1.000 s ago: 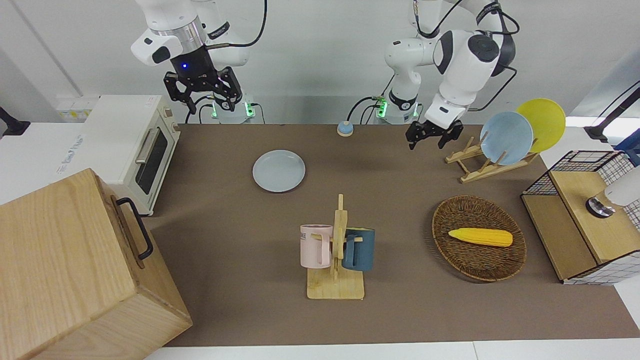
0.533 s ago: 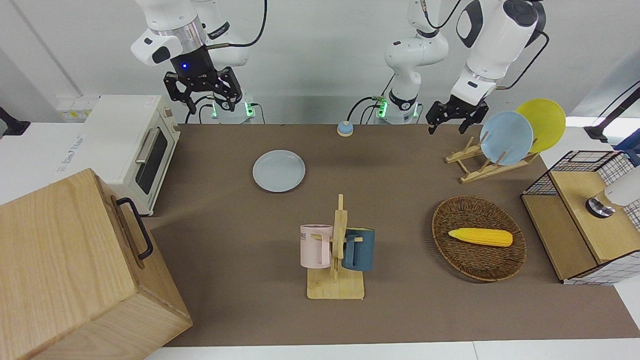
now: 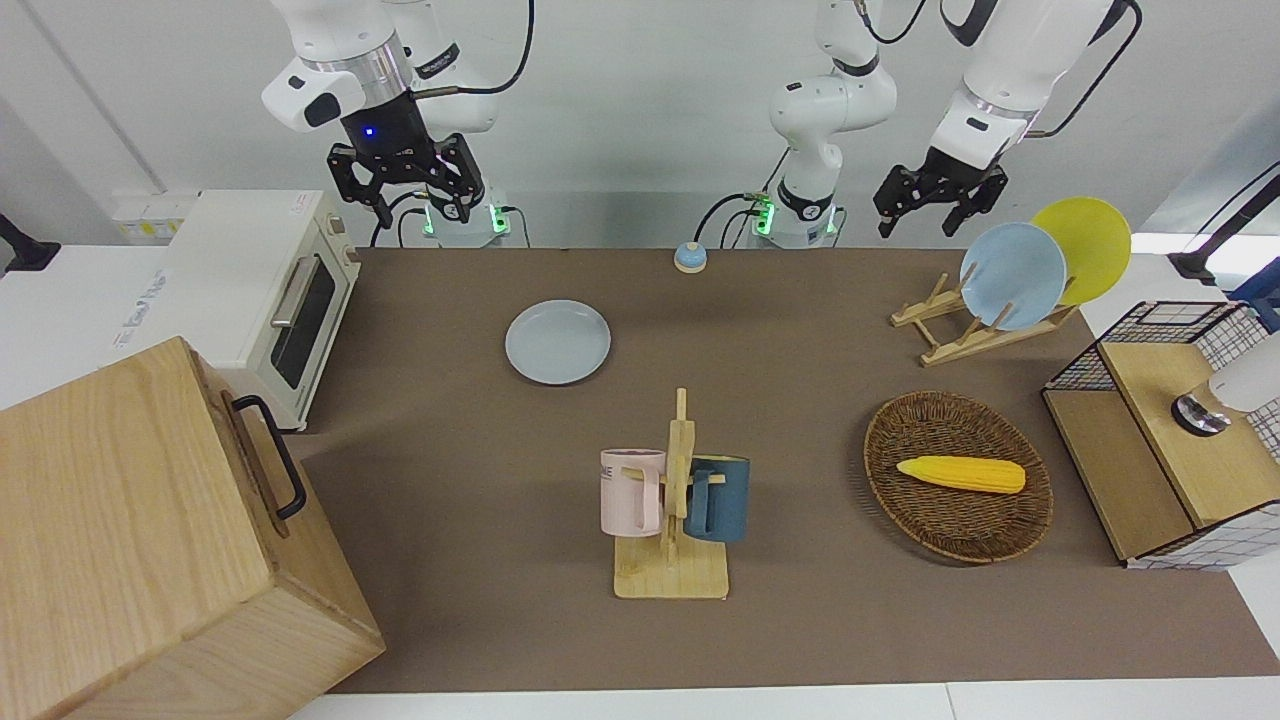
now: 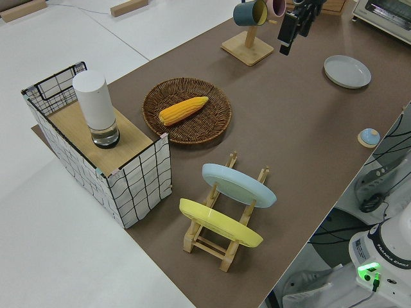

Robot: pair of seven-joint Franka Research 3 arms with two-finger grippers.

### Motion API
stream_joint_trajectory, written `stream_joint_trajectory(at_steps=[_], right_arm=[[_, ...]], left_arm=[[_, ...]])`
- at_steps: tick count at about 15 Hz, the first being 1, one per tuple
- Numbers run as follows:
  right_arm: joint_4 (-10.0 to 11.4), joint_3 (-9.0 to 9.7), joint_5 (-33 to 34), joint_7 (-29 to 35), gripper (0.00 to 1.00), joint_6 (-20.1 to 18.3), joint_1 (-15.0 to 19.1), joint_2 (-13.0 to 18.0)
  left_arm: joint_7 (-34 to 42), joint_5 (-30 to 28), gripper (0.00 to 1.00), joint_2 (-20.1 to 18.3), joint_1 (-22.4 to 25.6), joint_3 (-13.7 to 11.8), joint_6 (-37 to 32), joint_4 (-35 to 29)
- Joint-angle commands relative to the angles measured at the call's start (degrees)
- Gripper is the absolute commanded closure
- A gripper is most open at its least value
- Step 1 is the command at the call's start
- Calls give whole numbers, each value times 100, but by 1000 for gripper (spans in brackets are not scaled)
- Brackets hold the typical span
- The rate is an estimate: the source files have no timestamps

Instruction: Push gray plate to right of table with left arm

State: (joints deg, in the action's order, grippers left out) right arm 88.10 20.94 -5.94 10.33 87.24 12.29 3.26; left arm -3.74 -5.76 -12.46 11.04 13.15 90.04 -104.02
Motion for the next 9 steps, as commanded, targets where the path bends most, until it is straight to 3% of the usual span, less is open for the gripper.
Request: stream_joint_trajectory(at_steps=[1, 5, 9], right_arm=[[-83, 15, -92, 12, 5, -31, 37, -36], [-83, 15, -92, 12, 5, -31, 37, -36], [-83, 15, -92, 12, 5, -31, 37, -36]], left_arm=[[215, 250, 7, 288, 56, -5, -557, 619], [269, 295, 7, 279, 13, -206, -566, 637], [243, 339, 7, 261, 4, -198, -601, 620]])
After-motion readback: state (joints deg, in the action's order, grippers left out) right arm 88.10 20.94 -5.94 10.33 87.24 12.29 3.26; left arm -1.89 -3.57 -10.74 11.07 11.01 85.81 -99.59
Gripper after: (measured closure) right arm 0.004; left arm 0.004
